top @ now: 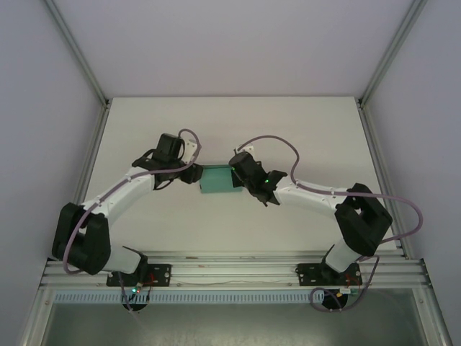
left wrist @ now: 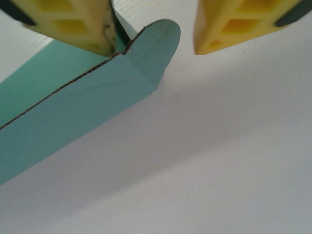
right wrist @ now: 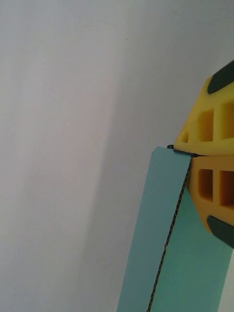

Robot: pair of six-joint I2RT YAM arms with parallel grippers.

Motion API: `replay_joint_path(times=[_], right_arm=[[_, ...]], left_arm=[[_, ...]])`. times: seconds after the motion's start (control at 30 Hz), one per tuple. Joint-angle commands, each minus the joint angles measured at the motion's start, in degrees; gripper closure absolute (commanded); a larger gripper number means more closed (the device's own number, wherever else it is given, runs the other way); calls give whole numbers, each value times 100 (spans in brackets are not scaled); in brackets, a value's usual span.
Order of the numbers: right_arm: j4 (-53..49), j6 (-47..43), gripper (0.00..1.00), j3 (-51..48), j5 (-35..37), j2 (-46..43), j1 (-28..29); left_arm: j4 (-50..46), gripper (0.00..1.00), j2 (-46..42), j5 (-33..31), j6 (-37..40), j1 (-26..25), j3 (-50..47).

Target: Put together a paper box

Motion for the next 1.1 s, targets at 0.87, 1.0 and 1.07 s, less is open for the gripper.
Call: replay_joint_path(times=[0.87,1.0,1.07], right_arm=[[-1051,-475,100,-135,234,462,217],[-953,-617,100,-293,495,426,298],[-784,-682,100,-431,577,390,327]], left_arm=[[-827,100,-118,169,-1302,-178,498],[-1292,100,-101,293,-1712,-162,752],[-1617,100,-6,386,-1827,-164,964]])
